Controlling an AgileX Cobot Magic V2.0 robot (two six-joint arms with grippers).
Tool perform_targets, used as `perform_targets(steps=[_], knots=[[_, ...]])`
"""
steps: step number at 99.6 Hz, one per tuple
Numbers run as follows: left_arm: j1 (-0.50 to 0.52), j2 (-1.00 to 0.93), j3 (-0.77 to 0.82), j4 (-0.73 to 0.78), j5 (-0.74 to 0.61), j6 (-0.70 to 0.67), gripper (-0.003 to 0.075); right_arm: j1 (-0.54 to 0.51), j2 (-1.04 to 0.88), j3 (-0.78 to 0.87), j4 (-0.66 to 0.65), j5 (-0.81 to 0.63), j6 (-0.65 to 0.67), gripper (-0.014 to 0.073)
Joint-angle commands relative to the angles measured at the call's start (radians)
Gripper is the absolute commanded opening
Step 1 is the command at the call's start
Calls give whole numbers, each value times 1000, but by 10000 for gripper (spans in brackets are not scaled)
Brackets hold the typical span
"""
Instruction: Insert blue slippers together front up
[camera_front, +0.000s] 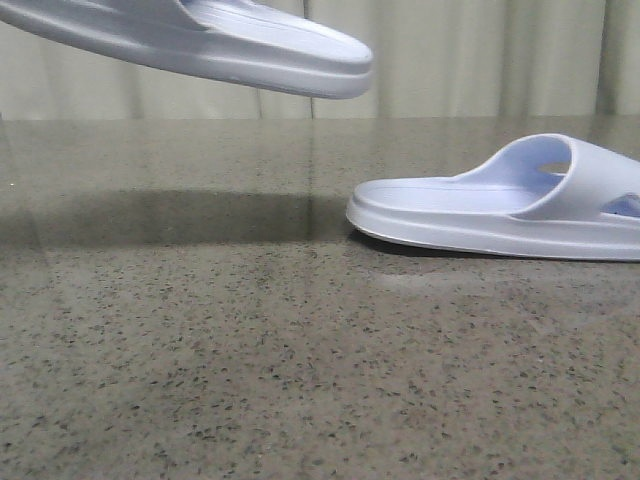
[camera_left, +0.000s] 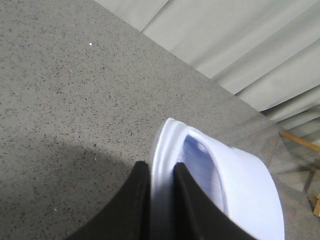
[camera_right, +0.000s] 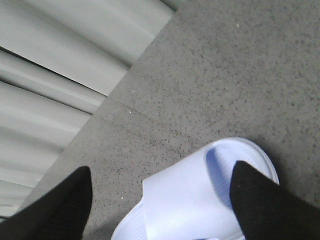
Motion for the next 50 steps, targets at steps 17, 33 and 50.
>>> perform_targets(steps=[17, 33, 50], knots=[[3, -16, -29, -39, -21, -3, 17, -8, 49, 48, 107, -88, -3, 497], [3, -16, -29, -39, -21, -3, 17, -8, 82, 51, 109, -104, -3, 496], [3, -16, -29, -39, -21, -3, 17, -8, 151, 51, 121, -107, -3, 496]])
